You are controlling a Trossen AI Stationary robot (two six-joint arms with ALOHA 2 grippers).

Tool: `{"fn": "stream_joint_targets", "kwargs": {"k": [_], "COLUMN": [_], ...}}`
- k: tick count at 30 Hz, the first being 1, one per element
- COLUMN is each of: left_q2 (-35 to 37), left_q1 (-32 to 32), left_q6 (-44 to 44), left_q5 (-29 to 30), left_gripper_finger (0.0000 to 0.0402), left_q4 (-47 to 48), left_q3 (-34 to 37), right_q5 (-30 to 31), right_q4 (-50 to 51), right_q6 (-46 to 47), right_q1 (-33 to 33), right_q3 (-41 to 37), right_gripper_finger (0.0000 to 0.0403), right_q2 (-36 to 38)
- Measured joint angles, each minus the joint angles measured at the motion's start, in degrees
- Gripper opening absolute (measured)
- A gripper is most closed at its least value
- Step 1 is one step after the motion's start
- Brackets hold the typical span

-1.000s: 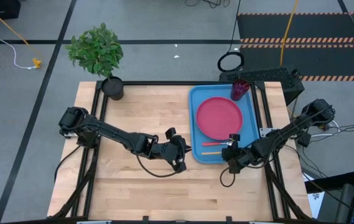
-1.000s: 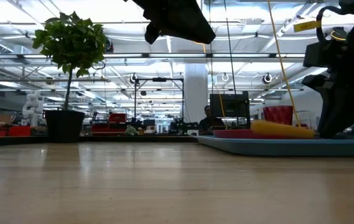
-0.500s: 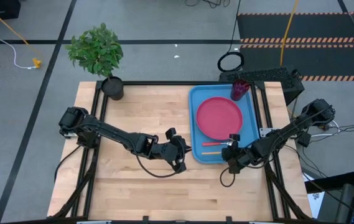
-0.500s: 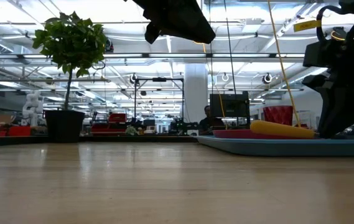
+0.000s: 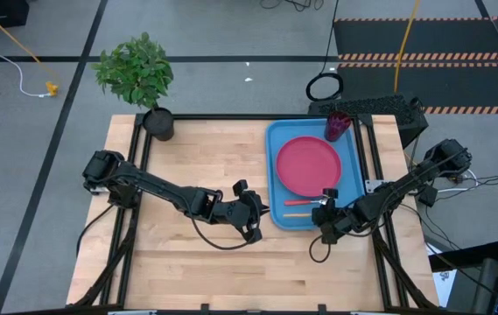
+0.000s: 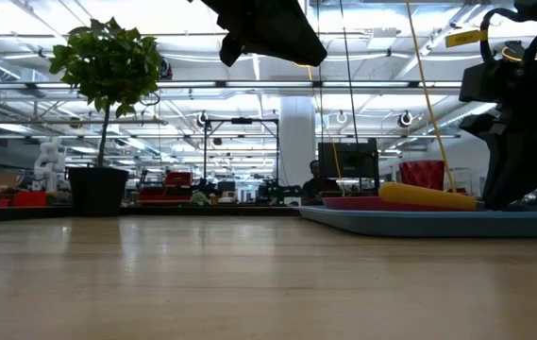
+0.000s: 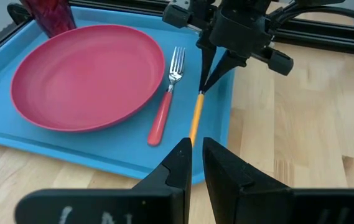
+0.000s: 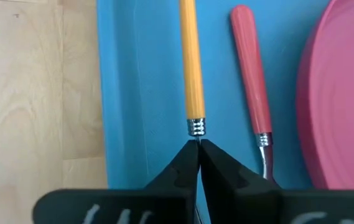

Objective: Pick and place plate/cup/fork/spoon on tray
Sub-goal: Put the yellow spoon on the blue tray

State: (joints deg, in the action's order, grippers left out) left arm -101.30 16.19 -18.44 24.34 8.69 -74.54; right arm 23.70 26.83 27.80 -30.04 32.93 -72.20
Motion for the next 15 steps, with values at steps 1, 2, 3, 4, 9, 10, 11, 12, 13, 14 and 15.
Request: {"fn": "stream_joint_targets", "kwargs": {"k": [1,2,3,4,9,10,11,12,13,14,15], "left_q2": [0.0,0.0,0.0,0.0,0.0,0.0,0.0,0.0,0.0,0.0,0.0], "left_q1": [0.0,0.0,0.0,0.0,0.0,0.0,0.0,0.0,0.0,0.0,0.0], "left_q6": [0.0,0.0,0.0,0.0,0.0,0.0,0.0,0.0,0.0,0.0,0.0], "left_q5": [0.0,0.0,0.0,0.0,0.0,0.0,0.0,0.0,0.0,0.0,0.0], "left_gripper_finger": [0.0040,0.0040,0.0040,0.0040,0.0040,0.0040,0.0040,0.0040,0.0040,0.0040,0.0040], "left_q4": [0.0,0.0,0.0,0.0,0.0,0.0,0.0,0.0,0.0,0.0,0.0], "left_q3": [0.0,0.0,0.0,0.0,0.0,0.0,0.0,0.0,0.0,0.0,0.0], "right_q5": [0.0,-0.1,-0.6,-1.3,-1.5,-1.5,-1.5,-1.5,-1.5,-1.5,-1.9], "right_q4": [0.0,0.0,0.0,0.0,-0.1,-0.1,-0.1,-0.1,-0.1,-0.1,-0.1], "right_q6": [0.0,0.0,0.0,0.0,1.5,1.5,1.5,1.5,1.5,1.5,1.5], "right_q1": [0.0,0.0,0.0,0.0,0.0,0.0,0.0,0.0,0.0,0.0,0.0], "right_q3": [0.0,0.0,0.0,0.0,0.0,0.0,0.0,0.0,0.0,0.0,0.0], "right_gripper_finger": [0.0012,0.0016,0.0020,0.0025,0.0048,0.0052,0.0054,0.0057,0.0058,0.0058,0.0058], "right_q2": [0.0,0.0,0.0,0.0,0.0,0.0,0.0,0.0,0.0,0.0,0.0]}}
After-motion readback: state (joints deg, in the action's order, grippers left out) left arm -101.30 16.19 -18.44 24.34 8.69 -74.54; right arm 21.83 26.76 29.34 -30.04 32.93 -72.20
